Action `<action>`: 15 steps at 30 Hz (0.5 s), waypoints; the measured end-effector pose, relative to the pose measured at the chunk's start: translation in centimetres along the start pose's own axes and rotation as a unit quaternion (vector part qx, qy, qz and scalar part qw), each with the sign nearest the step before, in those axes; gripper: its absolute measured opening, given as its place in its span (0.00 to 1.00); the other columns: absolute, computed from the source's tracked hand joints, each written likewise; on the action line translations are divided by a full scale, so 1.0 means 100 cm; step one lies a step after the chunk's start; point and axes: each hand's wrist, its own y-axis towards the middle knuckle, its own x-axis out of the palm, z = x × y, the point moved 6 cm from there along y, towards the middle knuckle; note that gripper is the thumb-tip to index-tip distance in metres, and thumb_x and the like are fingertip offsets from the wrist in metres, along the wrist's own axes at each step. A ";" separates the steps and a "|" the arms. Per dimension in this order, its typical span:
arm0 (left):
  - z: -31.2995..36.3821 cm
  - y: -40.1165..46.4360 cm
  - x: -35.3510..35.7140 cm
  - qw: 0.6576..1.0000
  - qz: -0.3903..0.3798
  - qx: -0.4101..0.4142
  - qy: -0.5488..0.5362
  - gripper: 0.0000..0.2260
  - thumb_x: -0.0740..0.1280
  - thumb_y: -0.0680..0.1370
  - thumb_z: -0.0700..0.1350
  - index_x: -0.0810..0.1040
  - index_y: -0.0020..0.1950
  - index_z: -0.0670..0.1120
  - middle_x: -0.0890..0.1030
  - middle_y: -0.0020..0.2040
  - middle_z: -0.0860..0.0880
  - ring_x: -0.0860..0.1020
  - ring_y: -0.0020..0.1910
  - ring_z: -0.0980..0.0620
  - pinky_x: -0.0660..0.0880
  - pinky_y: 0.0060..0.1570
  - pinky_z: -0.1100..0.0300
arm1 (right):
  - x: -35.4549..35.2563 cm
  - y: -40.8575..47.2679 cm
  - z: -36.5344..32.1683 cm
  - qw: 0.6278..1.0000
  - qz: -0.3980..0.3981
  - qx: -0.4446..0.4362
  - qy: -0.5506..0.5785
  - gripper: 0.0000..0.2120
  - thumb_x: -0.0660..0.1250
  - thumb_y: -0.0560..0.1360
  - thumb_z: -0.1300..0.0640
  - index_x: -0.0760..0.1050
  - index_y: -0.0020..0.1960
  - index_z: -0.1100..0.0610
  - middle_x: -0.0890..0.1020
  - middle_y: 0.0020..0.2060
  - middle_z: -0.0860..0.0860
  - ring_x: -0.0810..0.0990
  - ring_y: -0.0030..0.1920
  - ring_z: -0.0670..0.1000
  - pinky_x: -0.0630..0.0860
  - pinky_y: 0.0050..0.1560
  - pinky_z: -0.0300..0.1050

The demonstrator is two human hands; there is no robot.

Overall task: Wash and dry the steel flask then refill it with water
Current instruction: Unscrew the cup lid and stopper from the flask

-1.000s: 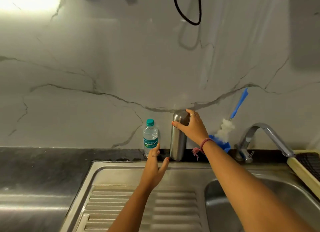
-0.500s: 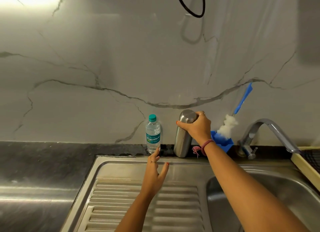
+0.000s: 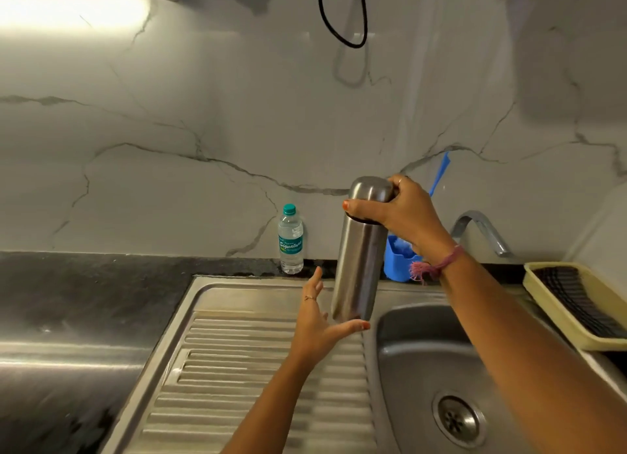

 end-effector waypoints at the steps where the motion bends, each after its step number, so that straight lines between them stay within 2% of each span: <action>1: 0.004 -0.008 0.004 1.000 -0.002 0.006 -0.005 0.60 0.84 0.57 0.56 0.52 0.80 0.56 0.59 0.77 0.59 0.61 0.74 0.60 0.68 0.71 0.50 | -0.004 -0.009 -0.004 1.000 -0.006 0.001 0.000 0.26 0.77 0.62 0.39 0.73 0.50 0.54 0.79 0.43 0.47 0.79 0.44 0.48 0.78 0.45 0.44; 3: 0.010 -0.023 0.013 1.000 -0.007 0.024 -0.011 0.60 0.85 0.56 0.58 0.52 0.80 0.57 0.63 0.75 0.60 0.66 0.72 0.62 0.72 0.69 0.52 | -0.011 -0.026 -0.010 1.000 -0.016 -0.001 -0.007 0.29 0.76 0.61 0.38 0.74 0.52 0.56 0.80 0.45 0.49 0.80 0.46 0.50 0.80 0.48 0.48; 6: 0.025 -0.049 0.026 0.999 -0.004 0.048 -0.025 0.55 0.84 0.59 0.52 0.55 0.78 0.56 0.68 0.68 0.64 0.71 0.65 0.68 0.75 0.62 0.65 | -0.021 -0.048 -0.016 1.000 -0.019 -0.005 -0.019 0.26 0.75 0.62 0.38 0.73 0.48 0.54 0.79 0.42 0.48 0.79 0.43 0.48 0.80 0.49 0.49; 9: 0.035 -0.066 0.036 0.998 0.014 0.060 -0.022 0.50 0.84 0.59 0.51 0.60 0.74 0.55 0.71 0.65 0.61 0.73 0.62 0.66 0.76 0.56 0.68 | -0.030 -0.064 -0.018 1.000 -0.017 -0.013 -0.019 0.20 0.76 0.63 0.39 0.70 0.42 0.50 0.77 0.38 0.44 0.78 0.40 0.45 0.80 0.47 0.47; 15: 0.037 -0.090 0.051 0.997 0.062 0.039 0.002 0.36 0.83 0.64 0.45 0.69 0.66 0.53 0.79 0.55 0.57 0.79 0.53 0.59 0.78 0.47 0.69 | -0.040 -0.089 -0.021 0.997 -0.046 -0.045 -0.038 0.27 0.77 0.62 0.39 0.75 0.48 0.58 0.81 0.40 0.51 0.80 0.43 0.50 0.79 0.45 0.47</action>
